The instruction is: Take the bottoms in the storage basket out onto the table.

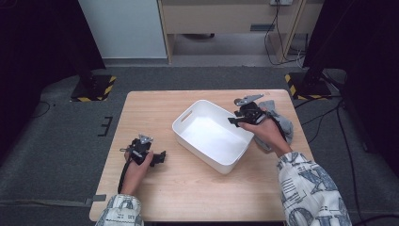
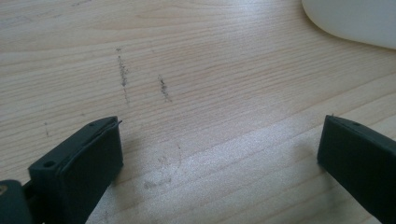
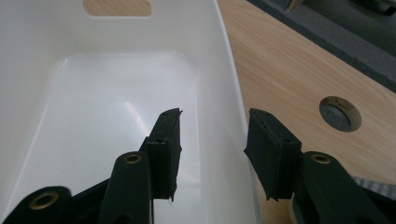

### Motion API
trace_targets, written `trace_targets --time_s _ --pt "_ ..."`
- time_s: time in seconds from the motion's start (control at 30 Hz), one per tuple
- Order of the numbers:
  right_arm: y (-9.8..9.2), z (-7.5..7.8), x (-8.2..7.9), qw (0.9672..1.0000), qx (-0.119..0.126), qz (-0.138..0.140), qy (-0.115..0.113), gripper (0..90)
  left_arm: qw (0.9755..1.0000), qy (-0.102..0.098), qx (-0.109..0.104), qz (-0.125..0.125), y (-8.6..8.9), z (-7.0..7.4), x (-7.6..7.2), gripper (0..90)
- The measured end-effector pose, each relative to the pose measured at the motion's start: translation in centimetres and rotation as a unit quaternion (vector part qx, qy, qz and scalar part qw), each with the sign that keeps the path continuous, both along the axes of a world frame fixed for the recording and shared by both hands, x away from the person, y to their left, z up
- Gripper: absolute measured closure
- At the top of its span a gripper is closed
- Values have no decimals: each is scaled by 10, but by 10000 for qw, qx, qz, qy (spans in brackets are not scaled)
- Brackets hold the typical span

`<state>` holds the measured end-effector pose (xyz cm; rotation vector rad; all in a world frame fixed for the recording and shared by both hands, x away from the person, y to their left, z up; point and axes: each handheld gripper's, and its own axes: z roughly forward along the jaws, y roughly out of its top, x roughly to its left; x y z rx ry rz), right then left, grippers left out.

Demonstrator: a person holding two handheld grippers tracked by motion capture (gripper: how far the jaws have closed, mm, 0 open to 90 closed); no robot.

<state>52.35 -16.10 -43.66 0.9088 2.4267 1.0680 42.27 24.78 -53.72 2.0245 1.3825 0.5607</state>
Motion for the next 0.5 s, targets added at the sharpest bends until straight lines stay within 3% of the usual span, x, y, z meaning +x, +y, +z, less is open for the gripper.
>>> trace_targets --time_s 0.13,0.33,0.5 --pt "-2 -1 1 9997 -175 -155 72 528 10000 38 15 -17 -1 1 0 0" --pt "-6 -12 1 9992 -208 -154 310 565 9999 103 113 -76 -3 5 -1 27" --pt "-10 -13 -3 9991 -19 -141 393 584 10000 5 -34 -40 -4 12 -2 37"
